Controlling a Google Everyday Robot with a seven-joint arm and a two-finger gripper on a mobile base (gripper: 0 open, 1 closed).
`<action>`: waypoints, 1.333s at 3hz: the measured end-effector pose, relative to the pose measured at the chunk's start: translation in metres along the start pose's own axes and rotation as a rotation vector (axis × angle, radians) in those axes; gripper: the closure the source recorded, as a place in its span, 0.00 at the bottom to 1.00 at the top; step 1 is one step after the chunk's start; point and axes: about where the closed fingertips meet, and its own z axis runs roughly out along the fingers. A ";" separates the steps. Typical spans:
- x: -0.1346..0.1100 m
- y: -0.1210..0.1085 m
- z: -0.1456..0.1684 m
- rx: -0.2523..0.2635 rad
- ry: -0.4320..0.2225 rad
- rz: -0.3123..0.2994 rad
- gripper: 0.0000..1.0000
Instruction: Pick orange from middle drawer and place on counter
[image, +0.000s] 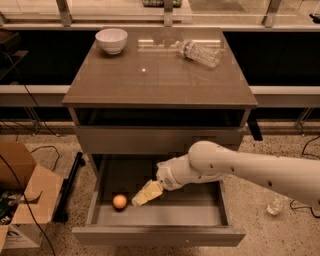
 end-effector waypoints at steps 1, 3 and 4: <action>0.001 -0.004 0.004 0.010 -0.007 0.003 0.00; 0.024 -0.006 0.076 0.001 0.029 0.002 0.00; 0.038 -0.008 0.134 -0.016 0.036 -0.004 0.00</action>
Offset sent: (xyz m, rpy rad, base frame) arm 0.0147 0.0287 -0.0556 -0.0112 0.0093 -0.0369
